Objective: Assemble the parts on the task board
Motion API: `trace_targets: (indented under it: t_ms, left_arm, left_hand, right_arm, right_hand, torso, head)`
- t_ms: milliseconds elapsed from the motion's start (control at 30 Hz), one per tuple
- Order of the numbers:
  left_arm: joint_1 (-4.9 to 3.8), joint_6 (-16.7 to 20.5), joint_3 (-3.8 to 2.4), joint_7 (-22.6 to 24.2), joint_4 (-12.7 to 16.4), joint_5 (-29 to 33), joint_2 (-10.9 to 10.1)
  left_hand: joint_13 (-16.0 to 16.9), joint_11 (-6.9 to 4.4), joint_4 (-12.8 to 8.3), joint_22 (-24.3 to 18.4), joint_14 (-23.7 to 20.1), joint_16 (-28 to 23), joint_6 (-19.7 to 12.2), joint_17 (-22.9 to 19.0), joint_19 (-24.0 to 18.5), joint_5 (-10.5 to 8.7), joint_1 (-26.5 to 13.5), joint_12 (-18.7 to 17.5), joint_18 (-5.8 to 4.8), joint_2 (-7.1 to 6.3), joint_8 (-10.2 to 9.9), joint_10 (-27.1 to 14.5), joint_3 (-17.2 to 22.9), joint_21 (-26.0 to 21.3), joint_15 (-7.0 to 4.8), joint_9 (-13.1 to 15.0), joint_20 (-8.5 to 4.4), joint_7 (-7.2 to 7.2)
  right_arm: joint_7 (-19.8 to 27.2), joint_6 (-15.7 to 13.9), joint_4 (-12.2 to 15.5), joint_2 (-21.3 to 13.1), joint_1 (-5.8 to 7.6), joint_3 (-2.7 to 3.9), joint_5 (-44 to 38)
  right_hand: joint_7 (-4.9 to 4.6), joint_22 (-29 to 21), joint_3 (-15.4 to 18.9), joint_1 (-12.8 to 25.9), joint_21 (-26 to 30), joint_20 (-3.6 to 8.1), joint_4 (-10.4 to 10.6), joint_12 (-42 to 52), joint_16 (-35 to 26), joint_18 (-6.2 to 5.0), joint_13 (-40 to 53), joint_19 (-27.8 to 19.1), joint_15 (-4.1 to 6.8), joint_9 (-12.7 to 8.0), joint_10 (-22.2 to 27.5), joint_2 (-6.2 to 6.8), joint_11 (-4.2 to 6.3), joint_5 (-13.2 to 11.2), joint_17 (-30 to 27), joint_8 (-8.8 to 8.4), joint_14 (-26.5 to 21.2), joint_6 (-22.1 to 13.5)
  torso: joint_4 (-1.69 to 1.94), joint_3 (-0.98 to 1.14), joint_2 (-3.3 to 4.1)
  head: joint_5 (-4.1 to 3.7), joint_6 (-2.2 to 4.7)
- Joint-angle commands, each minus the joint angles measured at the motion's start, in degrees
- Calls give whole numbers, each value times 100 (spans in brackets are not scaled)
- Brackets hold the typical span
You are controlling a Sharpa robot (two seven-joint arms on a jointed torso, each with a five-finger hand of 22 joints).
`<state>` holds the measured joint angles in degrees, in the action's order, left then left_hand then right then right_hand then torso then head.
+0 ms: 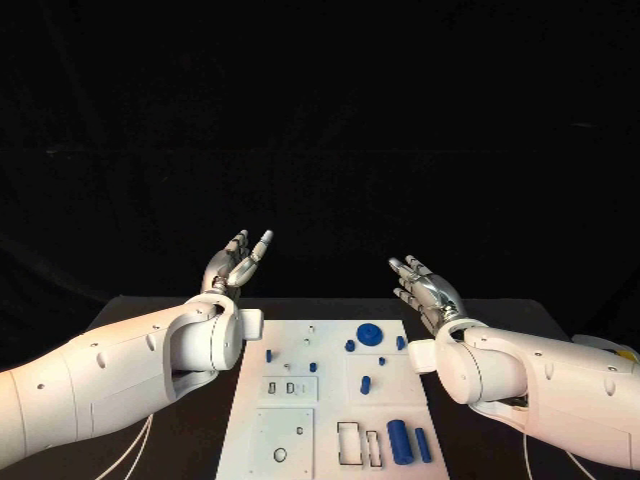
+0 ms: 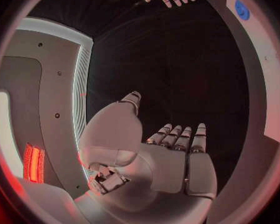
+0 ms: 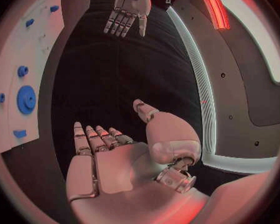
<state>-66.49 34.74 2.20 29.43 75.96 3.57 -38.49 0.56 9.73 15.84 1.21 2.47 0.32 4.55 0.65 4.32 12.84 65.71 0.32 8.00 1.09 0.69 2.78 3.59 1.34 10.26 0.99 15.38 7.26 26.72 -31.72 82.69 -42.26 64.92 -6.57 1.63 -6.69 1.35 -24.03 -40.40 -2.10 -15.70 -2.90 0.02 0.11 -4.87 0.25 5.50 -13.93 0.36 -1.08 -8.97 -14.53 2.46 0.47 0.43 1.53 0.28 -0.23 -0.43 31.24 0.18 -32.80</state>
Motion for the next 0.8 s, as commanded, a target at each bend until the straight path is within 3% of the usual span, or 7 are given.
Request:
trace_targets:
  t_ms: [33,333,367,467,500,633,800]
  left_arm:
    - [-24,-536,4,166,-45,182,32]
    - [-24,-536,4,166,-45,182,32]
    - [-24,-536,4,166,-45,182,32]
    - [-24,-536,4,166,-45,182,32]
    - [-25,-901,14,84,-48,62,-172]
    - [-26,-1134,15,2,53,-258,-286]
    - [-27,-1358,14,-90,277,-590,-475]
  left_hand:
    - [20,106,89,14,62,46,136,22,29,64,321,45,149,28,54,78,33,47,86,27,111,595]
    - [196,519,69,300,1736,582,1865,400,1119,58,1059,351,-224,-32,631,1774,144,652,448,392,166,964]
    - [326,522,38,592,3129,1159,2640,715,2344,59,1259,663,-143,-62,928,2999,200,1287,312,558,117,966]
    - [329,362,54,737,4232,1615,3734,934,3558,56,1616,836,212,-160,1382,4253,322,1816,82,794,114,872]
    - [341,288,43,766,4546,1749,3917,1010,3888,58,1734,899,257,-188,1480,4535,387,1950,-11,830,66,803]
    - [334,18,59,780,5430,2072,4448,1312,4701,51,2053,968,265,-381,1681,5377,673,2213,-320,912,-225,572]
    - [326,-158,62,842,6022,2303,4701,1636,5215,31,2217,876,255,-610,1717,5971,1005,2464,-543,953,-474,440]
  right_arm:
    - [-233,1380,-160,59,98,-97,41]
    - [-400,2344,-476,169,304,-366,84]
    - [-409,2396,-493,175,315,-381,86]
    - [-421,2463,-515,182,329,-399,89]
    - [-68,1252,-905,208,345,-395,-2096]
    - [-121,1113,-1009,207,362,-389,-3086]
    - [-281,1109,-1054,204,390,-380,-4114]
  right_hand:
    - [-1051,29,-323,-642,-90,-112,-467,60,83,-82,34,97,-80,57,-138,5,-90,46,51,100,152,104]
    - [-1054,356,-504,-2016,-832,-103,-1150,427,689,-41,225,1507,-140,490,-1704,260,-142,127,442,812,1746,1143]
    - [-1044,528,-526,-2243,-1230,-100,-1284,609,956,-113,294,2262,-46,654,-2443,356,-109,265,583,1106,2402,1650]
    - [-1015,659,-542,-2523,-1576,-67,-1341,768,1320,-251,324,2887,74,821,-3507,470,-6,398,755,1408,3392,2314]
    - [-1004,709,-565,-2630,-1703,-56,-1353,854,1490,-316,347,3093,146,903,-4021,527,38,462,830,1564,3850,2668]
    - [-903,947,-685,-2856,-2204,35,-1336,884,1745,-496,339,3637,395,1087,-5084,716,228,542,891,1960,4728,3978]
    - [-773,1428,-746,-3008,-2974,247,-1325,637,1752,-490,331,3746,569,974,-5667,858,373,559,907,1812,5366,4508]
  torso:
    - [0,-1,0]
    - [0,-1,0]
    - [0,-1,0]
    - [0,-1,0]
    - [-14,-14,34]
    - [-10,-6,58]
    - [-13,-5,90]
  head:
    - [0,0]
    - [0,0]
    - [0,0]
    - [0,0]
    - [29,-234]
    - [23,-338]
    - [41,-408]
